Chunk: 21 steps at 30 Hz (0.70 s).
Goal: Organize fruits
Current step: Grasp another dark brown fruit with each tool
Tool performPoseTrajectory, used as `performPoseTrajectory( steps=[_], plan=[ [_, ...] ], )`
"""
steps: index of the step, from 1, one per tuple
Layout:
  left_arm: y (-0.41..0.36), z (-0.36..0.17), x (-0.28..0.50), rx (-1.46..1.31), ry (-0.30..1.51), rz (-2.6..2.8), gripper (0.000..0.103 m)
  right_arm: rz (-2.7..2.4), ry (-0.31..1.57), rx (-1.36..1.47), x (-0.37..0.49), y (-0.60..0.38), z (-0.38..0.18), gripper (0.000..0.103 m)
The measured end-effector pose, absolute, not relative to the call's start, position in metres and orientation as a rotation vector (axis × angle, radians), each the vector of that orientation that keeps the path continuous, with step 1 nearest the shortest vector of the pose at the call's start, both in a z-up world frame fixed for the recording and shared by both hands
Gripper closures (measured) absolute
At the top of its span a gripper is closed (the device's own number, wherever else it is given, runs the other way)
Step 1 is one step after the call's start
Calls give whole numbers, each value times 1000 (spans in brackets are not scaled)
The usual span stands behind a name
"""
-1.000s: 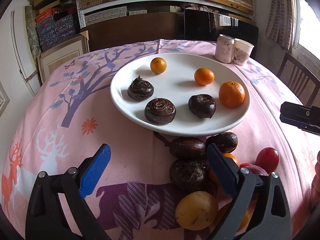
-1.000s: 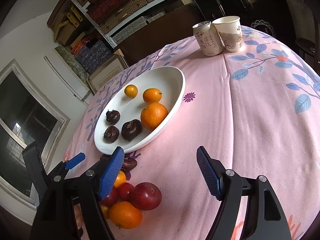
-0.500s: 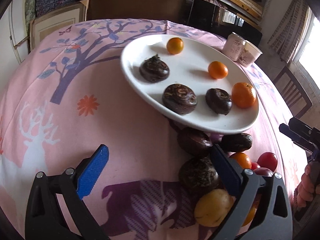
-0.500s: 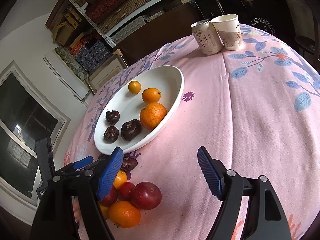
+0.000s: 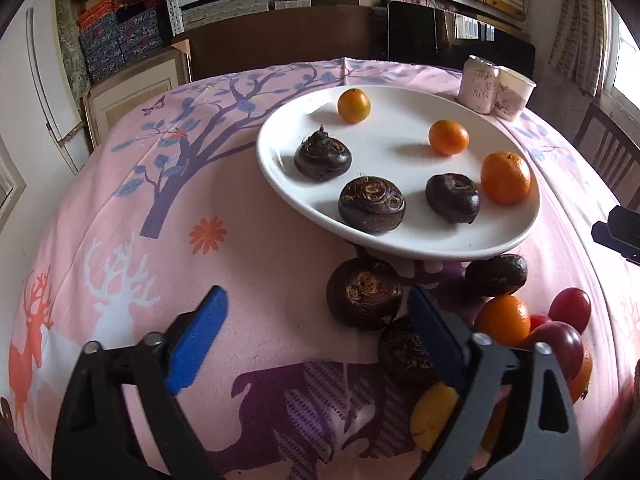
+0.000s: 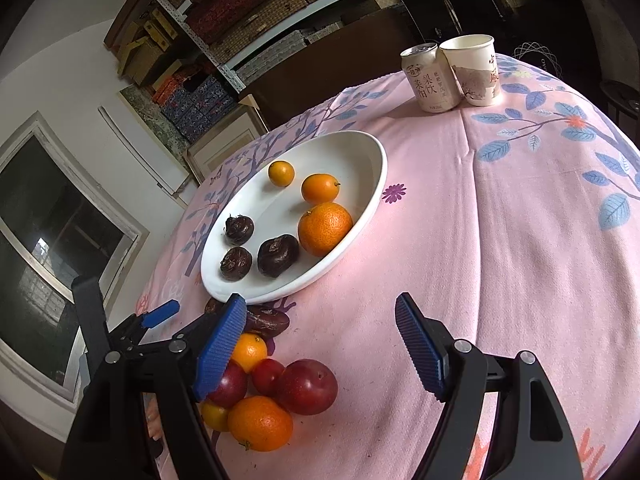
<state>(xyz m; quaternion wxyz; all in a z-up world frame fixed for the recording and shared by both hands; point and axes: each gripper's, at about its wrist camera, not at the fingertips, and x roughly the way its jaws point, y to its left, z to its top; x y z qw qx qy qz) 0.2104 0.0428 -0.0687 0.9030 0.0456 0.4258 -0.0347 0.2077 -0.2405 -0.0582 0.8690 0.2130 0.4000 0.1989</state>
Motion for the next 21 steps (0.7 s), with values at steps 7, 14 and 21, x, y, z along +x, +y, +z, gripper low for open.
performPoseTrajectory(
  steps=[7, 14, 21],
  plan=[
    [44, -76, 220, -5, 930, -192, 61, 497, 861, 419, 206, -224, -58, 25],
    [36, -78, 222, 61, 900, -157, 63, 553, 919, 316, 206, -182, -55, 26],
    [35, -79, 226, 108, 896, -138, 61, 538, 1058, 255, 233, -144, -71, 42]
  ],
)
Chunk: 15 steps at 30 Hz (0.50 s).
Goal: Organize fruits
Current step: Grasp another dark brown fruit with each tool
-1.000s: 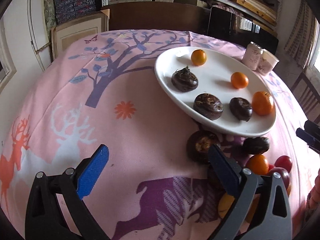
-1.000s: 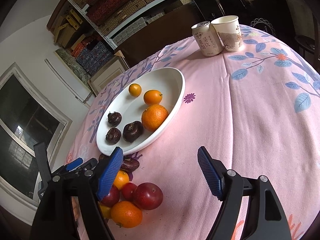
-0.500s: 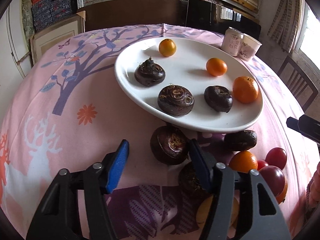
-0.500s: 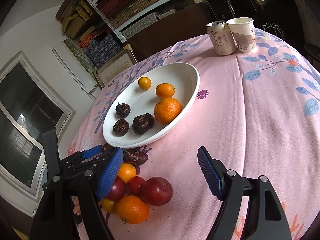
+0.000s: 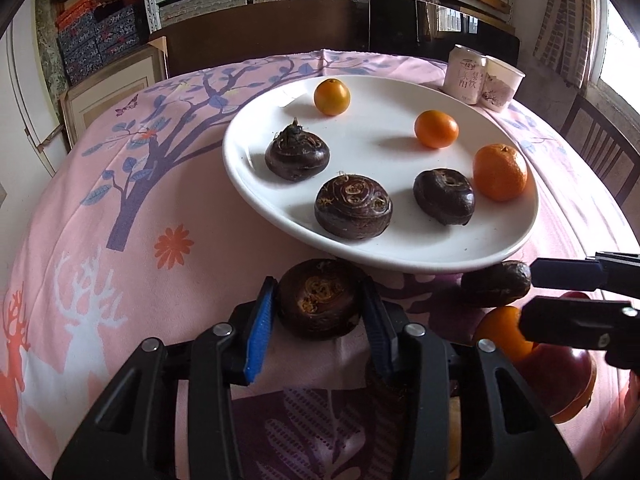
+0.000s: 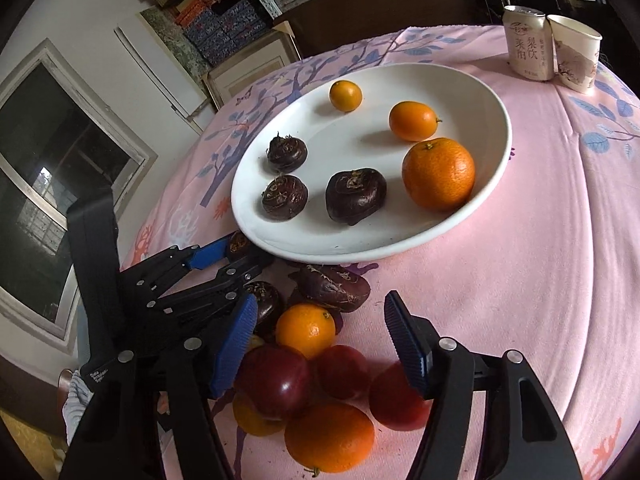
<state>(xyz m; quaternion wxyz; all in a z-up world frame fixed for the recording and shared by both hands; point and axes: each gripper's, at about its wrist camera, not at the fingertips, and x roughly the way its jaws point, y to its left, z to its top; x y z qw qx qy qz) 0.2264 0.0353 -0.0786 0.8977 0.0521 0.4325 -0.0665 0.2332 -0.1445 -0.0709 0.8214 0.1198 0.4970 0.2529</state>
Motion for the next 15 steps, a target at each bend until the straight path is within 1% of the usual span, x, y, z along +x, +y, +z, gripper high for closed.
performPoseTrajectory(
  steps=[3, 4, 6, 9, 11, 15],
  plan=[
    [37, -78, 228, 109, 895, -138, 60, 522, 1089, 244, 242, -138, -82, 46],
    [37, -78, 228, 108, 893, -132, 58, 517, 1084, 252, 243, -138, -83, 50],
    [39, -78, 230, 103, 892, -131, 57, 513, 1072, 262, 243, -141, -84, 58],
    [40, -79, 232, 94, 892, -144, 58, 538, 1057, 280, 241, -146, -86, 58],
    [41, -79, 232, 83, 891, -159, 62, 548, 1046, 280, 238, -147, -86, 58],
    [47, -79, 231, 50, 888, -174, 62, 562, 1033, 309, 234, -154, -81, 58]
  ],
)
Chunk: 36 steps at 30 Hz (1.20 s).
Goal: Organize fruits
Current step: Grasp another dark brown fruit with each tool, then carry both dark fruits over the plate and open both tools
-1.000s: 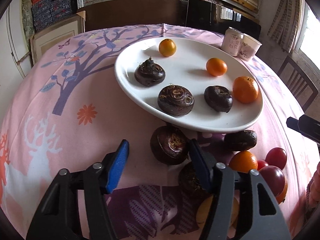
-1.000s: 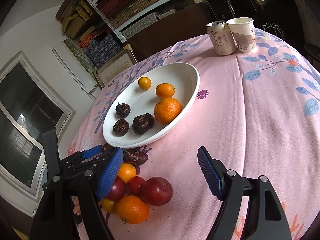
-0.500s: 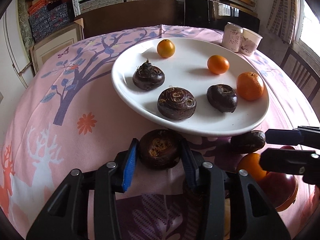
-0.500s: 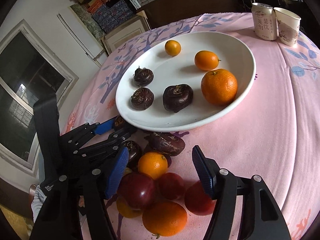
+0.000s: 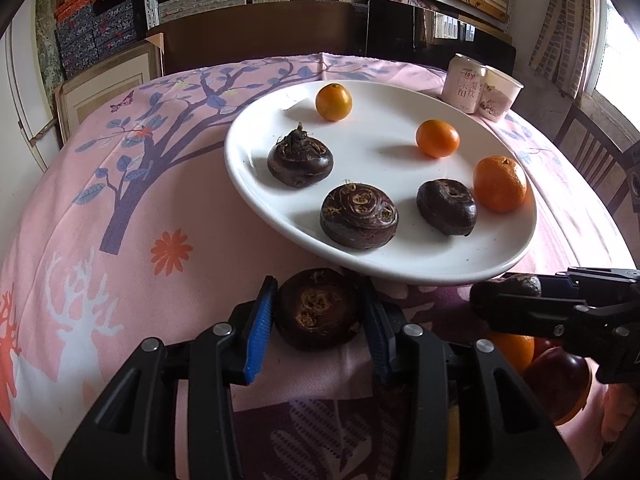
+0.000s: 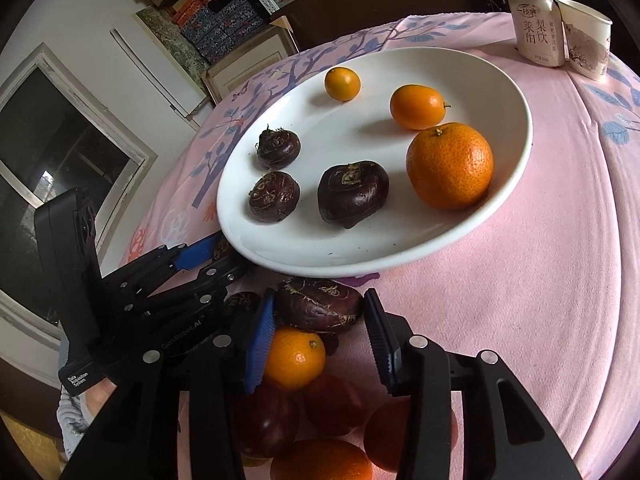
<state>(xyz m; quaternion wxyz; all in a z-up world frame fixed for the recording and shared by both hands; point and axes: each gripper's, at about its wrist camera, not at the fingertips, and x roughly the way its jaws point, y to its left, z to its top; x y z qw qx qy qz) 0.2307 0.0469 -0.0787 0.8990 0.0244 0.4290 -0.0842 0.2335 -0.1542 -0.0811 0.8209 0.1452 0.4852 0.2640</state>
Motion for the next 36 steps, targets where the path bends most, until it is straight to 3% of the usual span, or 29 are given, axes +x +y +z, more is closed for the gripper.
performPoseTrajectory(
  steps=[21, 30, 36],
  plan=[
    [44, -33, 184, 5, 749, -173, 63, 556, 838, 602, 204, -249, -46, 58],
    [14, -1, 228, 30, 735, -212, 63, 532, 818, 566, 244, -250, -11, 58],
    [-3, -10, 273, 43, 764, -215, 63, 525, 840, 576, 295, -236, -13, 58]
  ],
)
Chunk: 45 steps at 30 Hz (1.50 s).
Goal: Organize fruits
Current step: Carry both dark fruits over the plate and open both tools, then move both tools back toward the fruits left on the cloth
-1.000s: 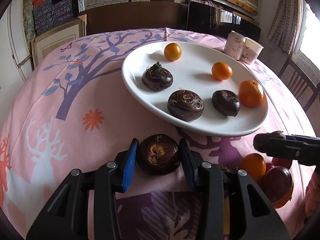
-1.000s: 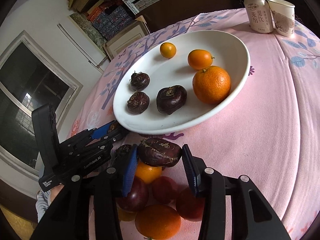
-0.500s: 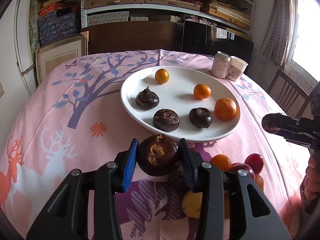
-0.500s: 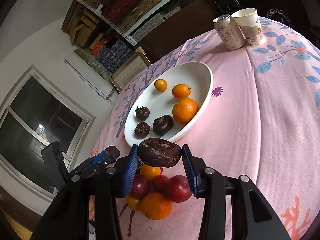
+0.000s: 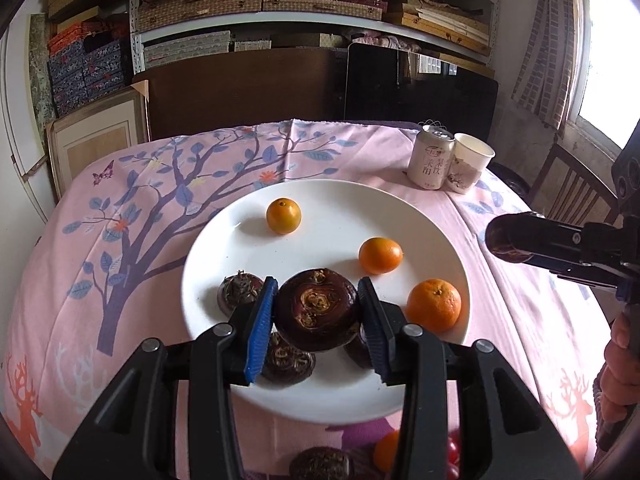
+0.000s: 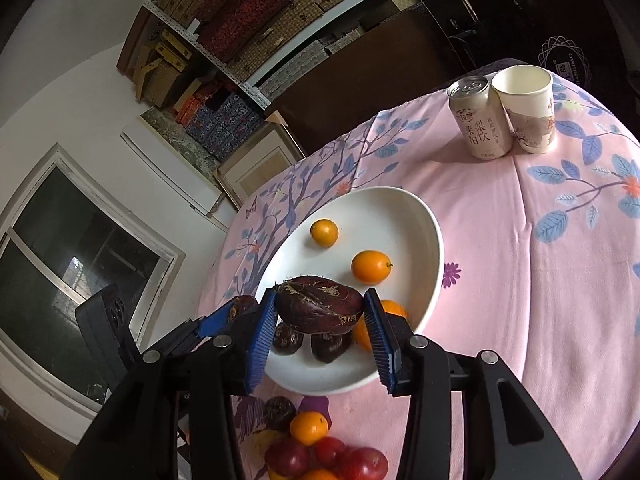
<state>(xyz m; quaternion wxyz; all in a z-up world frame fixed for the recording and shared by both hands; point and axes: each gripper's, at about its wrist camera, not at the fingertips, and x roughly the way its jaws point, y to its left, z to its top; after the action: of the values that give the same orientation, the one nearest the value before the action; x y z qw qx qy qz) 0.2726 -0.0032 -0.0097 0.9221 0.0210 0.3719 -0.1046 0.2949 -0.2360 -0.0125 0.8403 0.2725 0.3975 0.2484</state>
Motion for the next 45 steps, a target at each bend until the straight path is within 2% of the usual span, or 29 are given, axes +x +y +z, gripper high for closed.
performPoseTrajectory(
  steps=[5, 11, 13, 14, 16, 18, 23, 29, 36, 38, 41, 45],
  plan=[
    [-1, -33, 308, 22, 829, -204, 63, 549, 915, 517, 333, -202, -29, 58],
    [-3, -52, 322, 66, 868, -202, 60, 549, 919, 467, 360, -174, -38, 56],
    [-5, -52, 321, 82, 870, -190, 52, 535, 908, 460, 362, -175, -41, 46],
    [-5, -51, 319, 91, 862, -179, 43, 535, 915, 470, 363, -177, -42, 45],
    [-5, -48, 316, 94, 845, -168, 32, 543, 920, 512, 364, -185, -40, 45],
    [-3, -44, 312, 92, 836, -157, 31, 543, 895, 526, 360, -192, -31, 45],
    [16, -29, 290, 43, 793, -105, 15, 535, 841, 482, 330, -197, -4, 45],
    [47, -23, 248, -48, 764, -66, 11, 524, 756, 321, 266, -187, 9, 37],
    [53, -26, 193, -48, 740, -71, 8, 486, 803, 293, 199, -207, -40, 37],
    [47, -31, 183, -26, 745, -82, 7, 471, 808, 317, 188, -220, -46, 37],
    [36, -39, 175, 36, 760, -83, 7, 449, 775, 406, 179, -243, -45, 30],
    [29, -46, 173, 77, 773, -71, 7, 421, 789, 505, 183, -264, -51, 30]
  ],
)
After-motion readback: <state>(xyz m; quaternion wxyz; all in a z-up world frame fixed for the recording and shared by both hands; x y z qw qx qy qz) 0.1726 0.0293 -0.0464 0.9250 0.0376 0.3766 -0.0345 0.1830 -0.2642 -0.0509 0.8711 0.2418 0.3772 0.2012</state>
